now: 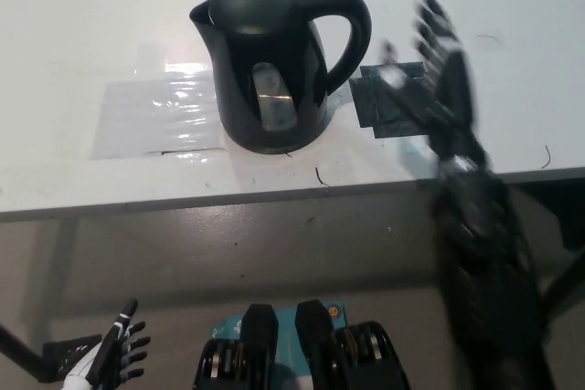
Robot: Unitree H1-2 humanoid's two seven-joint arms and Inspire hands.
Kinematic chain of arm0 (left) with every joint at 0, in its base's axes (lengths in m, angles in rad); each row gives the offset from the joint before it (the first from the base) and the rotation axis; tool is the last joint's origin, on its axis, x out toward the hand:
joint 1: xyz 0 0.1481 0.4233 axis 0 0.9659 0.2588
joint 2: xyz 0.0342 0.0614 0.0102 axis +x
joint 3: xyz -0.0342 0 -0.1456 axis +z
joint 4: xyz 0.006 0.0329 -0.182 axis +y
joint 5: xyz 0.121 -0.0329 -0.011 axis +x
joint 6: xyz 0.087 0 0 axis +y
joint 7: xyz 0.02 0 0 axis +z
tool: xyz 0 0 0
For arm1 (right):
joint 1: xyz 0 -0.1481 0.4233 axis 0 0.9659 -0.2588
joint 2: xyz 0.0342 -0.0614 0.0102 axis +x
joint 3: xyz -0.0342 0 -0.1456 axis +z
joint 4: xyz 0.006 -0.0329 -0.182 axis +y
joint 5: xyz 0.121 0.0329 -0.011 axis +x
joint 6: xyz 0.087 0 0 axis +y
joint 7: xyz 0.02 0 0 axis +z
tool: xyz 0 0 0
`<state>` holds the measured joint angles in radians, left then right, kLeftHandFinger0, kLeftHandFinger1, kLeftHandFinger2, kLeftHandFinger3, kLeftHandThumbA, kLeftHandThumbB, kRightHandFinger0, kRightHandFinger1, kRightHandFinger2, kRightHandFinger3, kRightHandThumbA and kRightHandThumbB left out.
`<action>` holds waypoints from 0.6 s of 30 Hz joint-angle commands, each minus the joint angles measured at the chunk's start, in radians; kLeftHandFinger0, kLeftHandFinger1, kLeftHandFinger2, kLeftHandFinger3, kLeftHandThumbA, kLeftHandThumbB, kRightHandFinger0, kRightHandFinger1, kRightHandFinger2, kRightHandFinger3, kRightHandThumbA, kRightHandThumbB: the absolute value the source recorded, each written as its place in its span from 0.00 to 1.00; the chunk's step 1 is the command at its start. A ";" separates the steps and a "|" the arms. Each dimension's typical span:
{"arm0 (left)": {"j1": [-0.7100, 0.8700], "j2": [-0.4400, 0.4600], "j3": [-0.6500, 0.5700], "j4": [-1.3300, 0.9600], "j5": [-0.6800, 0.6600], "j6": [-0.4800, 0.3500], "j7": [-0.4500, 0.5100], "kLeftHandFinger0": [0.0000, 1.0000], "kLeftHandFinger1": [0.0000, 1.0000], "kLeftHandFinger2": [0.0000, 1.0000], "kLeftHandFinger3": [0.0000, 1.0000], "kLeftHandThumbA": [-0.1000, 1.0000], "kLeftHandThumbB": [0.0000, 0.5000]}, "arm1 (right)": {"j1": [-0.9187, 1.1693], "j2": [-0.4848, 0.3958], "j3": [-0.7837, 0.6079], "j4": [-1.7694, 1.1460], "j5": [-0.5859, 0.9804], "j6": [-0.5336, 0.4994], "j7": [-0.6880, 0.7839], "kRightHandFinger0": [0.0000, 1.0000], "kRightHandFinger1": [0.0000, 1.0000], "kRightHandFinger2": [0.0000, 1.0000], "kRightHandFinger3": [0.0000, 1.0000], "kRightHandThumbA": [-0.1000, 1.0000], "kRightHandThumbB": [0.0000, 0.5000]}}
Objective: The robot uses its right hand to push down on the lid of a kettle kept in the middle of the desk to close it
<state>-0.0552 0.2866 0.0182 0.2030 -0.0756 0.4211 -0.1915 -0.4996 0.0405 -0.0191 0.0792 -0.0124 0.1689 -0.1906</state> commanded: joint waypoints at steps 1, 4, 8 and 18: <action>-0.033 0.058 0.062 -0.044 -0.032 0.025 -0.009 1.00 1.00 1.00 1.00 1.00 0.17 | 0.443 -0.276 0.106 -0.933 0.009 -0.008 0.274 0.92 0.98 1.00 1.00 0.48 0.12; -0.027 0.056 0.073 -0.060 -0.040 0.034 -0.005 1.00 1.00 1.00 1.00 1.00 0.21 | 0.566 -0.292 0.092 -0.887 -0.007 -0.098 0.254 0.92 0.96 0.99 1.00 0.50 0.14; -0.031 0.048 0.084 -0.061 -0.045 0.037 0.004 1.00 1.00 1.00 1.00 1.00 0.24 | 0.653 -0.309 0.073 -0.833 -0.001 -0.146 0.230 0.91 0.95 0.98 1.00 0.53 0.16; -0.035 0.050 0.111 -0.060 -0.041 0.029 -0.005 1.00 1.00 1.00 1.00 1.00 0.38 | 0.823 -0.313 0.074 -0.719 -0.003 -0.244 0.189 0.86 0.90 0.92 1.00 0.51 0.16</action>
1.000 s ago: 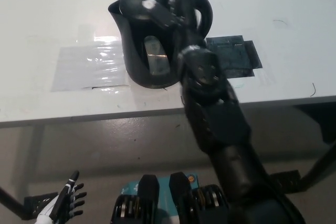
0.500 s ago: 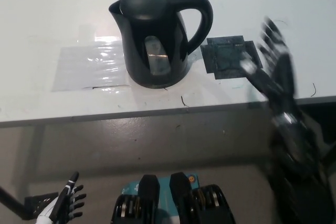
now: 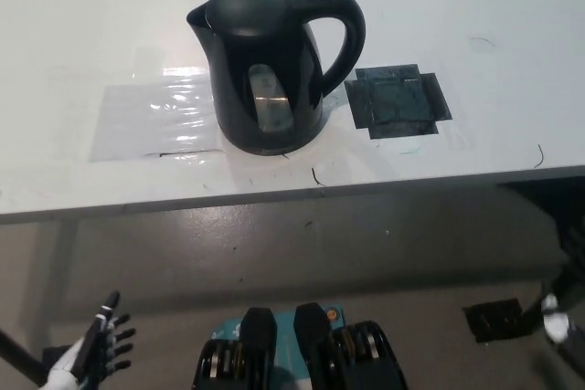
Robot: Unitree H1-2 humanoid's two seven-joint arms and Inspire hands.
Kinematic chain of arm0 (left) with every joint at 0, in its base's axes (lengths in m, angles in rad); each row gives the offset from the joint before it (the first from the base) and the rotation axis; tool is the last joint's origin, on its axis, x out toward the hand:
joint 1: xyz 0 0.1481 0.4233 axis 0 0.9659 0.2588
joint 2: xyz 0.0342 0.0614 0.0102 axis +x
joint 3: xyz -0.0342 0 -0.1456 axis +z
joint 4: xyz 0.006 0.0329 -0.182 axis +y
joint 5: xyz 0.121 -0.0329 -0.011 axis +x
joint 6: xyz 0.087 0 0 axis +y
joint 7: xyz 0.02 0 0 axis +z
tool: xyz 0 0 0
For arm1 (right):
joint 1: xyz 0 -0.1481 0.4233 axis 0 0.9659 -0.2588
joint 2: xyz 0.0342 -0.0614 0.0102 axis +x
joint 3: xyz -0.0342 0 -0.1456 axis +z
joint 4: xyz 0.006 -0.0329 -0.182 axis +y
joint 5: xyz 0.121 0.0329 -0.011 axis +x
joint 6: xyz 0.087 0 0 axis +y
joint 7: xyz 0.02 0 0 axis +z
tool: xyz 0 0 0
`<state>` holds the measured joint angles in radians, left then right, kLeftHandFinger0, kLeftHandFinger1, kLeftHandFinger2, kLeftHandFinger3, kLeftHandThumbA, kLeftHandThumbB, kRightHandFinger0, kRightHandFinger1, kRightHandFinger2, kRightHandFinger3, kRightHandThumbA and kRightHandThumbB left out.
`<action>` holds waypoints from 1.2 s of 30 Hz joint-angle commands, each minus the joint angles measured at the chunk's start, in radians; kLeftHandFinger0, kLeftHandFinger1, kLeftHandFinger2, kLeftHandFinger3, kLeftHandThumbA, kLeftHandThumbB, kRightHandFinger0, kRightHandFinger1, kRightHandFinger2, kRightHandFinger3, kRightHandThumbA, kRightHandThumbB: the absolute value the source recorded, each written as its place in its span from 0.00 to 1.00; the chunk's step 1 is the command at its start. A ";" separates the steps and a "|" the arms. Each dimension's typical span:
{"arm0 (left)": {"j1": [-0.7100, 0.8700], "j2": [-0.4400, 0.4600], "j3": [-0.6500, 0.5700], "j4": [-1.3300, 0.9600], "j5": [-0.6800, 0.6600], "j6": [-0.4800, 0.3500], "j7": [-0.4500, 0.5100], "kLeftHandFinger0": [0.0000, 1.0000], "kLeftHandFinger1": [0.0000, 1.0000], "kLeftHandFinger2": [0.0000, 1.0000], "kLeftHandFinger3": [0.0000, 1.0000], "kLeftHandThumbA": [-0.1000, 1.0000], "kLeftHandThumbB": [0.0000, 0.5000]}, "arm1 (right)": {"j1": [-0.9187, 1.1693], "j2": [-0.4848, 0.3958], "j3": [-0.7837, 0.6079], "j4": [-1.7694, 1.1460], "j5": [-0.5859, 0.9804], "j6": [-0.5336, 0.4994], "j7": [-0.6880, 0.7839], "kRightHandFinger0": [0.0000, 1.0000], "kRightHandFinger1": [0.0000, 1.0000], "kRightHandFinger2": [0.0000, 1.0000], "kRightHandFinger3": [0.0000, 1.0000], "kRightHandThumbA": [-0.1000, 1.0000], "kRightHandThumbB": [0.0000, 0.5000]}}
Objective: The robot uses its right hand to push down on the lid of a kettle kept in the middle of the desk to close it
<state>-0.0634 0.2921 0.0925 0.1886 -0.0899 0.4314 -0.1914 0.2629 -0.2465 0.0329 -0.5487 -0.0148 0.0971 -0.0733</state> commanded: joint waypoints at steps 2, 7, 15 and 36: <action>-0.027 0.042 0.040 -0.048 -0.025 0.023 -0.005 1.00 1.00 1.00 1.00 1.00 0.37 | 0.085 -0.020 0.028 -0.081 -0.003 -0.188 0.071 0.85 0.90 0.92 1.00 0.51 0.15; -0.038 0.043 0.039 -0.039 -0.021 0.020 -0.011 1.00 1.00 1.00 1.00 1.00 0.39 | 0.106 0.020 0.026 -0.001 -0.047 -0.229 0.047 0.82 0.87 0.90 1.00 0.50 0.17; -0.040 0.041 0.039 -0.043 -0.017 0.031 -0.005 1.00 1.00 1.00 1.00 1.00 0.40 | 0.016 0.069 -0.077 0.326 0.023 -0.292 0.003 0.85 0.89 0.91 1.00 0.43 0.16; -0.096 0.040 0.052 -0.018 -0.025 0.011 -0.004 1.00 1.00 1.00 1.00 1.00 0.39 | -0.254 0.080 -0.231 0.727 0.204 -0.213 0.079 1.00 1.00 1.00 1.00 0.00 0.00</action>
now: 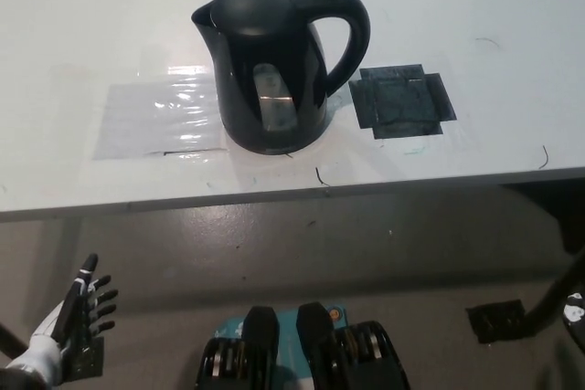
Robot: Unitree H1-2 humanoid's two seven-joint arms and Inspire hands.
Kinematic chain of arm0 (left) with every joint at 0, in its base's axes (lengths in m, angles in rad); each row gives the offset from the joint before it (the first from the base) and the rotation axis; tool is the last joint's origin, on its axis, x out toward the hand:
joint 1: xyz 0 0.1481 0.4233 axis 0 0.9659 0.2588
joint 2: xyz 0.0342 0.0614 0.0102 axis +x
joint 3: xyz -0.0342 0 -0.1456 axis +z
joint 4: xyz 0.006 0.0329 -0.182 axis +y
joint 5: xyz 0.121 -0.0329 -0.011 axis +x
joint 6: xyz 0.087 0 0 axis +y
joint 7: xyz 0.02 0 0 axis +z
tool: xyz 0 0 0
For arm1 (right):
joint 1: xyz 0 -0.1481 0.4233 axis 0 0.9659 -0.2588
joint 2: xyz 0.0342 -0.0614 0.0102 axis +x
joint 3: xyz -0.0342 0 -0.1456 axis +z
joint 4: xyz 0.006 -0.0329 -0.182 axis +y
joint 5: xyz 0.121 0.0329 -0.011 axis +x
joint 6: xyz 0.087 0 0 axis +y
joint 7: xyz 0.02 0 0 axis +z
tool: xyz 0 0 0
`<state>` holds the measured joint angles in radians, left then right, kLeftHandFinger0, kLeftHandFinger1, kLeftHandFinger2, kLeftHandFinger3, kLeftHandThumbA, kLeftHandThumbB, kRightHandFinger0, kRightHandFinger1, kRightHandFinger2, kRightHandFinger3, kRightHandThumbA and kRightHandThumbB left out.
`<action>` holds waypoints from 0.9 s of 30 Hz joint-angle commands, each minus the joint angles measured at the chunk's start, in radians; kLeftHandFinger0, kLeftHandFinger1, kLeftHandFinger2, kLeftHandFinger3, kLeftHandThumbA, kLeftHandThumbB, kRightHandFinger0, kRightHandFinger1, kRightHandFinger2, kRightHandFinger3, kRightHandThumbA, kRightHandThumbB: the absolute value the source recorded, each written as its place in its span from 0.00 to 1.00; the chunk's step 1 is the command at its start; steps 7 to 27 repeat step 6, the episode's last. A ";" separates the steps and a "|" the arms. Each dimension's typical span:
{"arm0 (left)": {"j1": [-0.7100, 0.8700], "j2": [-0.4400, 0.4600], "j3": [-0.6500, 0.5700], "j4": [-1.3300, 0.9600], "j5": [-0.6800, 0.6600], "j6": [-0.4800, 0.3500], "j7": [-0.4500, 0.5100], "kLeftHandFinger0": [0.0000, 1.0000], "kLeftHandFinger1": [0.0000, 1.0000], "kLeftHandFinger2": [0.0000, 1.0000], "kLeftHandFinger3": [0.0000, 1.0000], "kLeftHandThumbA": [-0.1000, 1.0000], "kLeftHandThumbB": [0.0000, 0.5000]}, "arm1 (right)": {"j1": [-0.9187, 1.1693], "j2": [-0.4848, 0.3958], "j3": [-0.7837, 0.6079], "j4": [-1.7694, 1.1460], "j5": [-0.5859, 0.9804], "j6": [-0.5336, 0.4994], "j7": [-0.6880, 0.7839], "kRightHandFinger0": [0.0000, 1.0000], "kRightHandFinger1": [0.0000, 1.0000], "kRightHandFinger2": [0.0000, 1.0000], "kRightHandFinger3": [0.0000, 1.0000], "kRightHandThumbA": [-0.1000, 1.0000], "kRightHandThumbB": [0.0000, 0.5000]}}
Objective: The robot uses its right hand to push down on the lid of a kettle kept in the middle of the desk to close it
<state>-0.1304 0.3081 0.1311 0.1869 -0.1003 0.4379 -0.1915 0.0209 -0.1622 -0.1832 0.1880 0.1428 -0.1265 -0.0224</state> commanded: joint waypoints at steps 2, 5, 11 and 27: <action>-0.027 0.025 0.012 -0.020 -0.015 0.010 -0.004 1.00 1.00 1.00 1.00 1.00 0.40 | -0.006 -0.004 -0.014 -0.016 0.046 0.014 0.028 1.00 1.00 1.00 1.00 0.00 0.00; -0.029 0.025 0.012 -0.017 -0.015 0.013 -0.002 1.00 1.00 1.00 1.00 1.00 0.41 | -0.003 -0.002 -0.012 -0.018 0.046 0.017 0.029 1.00 1.00 1.00 1.00 0.00 0.00; -0.029 0.025 0.012 -0.017 -0.015 0.013 -0.002 1.00 1.00 1.00 1.00 1.00 0.41 | -0.003 -0.002 -0.012 -0.018 0.046 0.017 0.029 1.00 1.00 1.00 1.00 0.00 0.00; -0.029 0.025 0.012 -0.017 -0.015 0.013 -0.002 1.00 1.00 1.00 1.00 1.00 0.41 | -0.003 -0.002 -0.012 -0.018 0.046 0.017 0.029 1.00 1.00 1.00 1.00 0.00 0.00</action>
